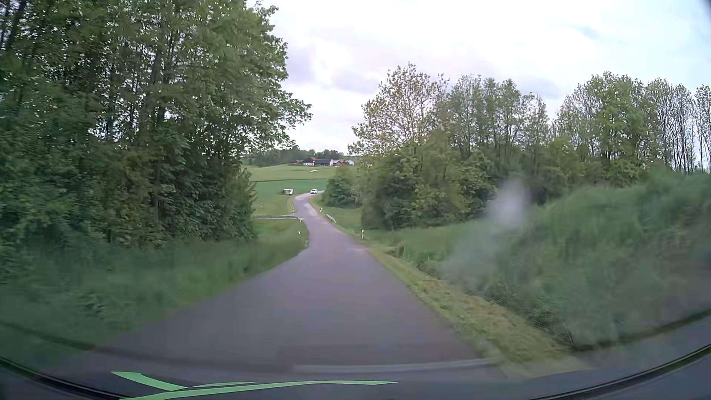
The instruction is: Follow the waypoints while adhering to traffic rules and regulations
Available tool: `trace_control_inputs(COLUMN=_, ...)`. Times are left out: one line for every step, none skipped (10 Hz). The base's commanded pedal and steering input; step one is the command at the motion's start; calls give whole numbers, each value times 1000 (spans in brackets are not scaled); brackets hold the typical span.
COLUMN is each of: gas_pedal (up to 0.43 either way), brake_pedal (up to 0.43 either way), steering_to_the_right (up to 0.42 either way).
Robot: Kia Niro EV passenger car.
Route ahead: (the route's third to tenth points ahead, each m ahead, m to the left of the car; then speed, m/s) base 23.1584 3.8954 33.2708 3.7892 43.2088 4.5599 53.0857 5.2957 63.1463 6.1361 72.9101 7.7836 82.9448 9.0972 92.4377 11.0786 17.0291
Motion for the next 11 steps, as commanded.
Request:
trace_control_inputs(gas_pedal=0, brake_pedal=220, steering_to_the_right=-2)
trace_control_inputs(gas_pedal=0, brake_pedal=226, steering_to_the_right=-2)
trace_control_inputs(gas_pedal=0, brake_pedal=226, steering_to_the_right=-2)
trace_control_inputs(gas_pedal=0, brake_pedal=232, steering_to_the_right=-2)
trace_control_inputs(gas_pedal=0, brake_pedal=238, steering_to_the_right=-2)
trace_control_inputs(gas_pedal=0, brake_pedal=244, steering_to_the_right=-3)
trace_control_inputs(gas_pedal=0, brake_pedal=250, steering_to_the_right=-3)
trace_control_inputs(gas_pedal=0, brake_pedal=262, steering_to_the_right=-3)
trace_control_inputs(gas_pedal=0, brake_pedal=274, steering_to_the_right=-3)
trace_control_inputs(gas_pedal=0, brake_pedal=274, steering_to_the_right=-4)
trace_control_inputs(gas_pedal=0, brake_pedal=280, steering_to_the_right=-3)
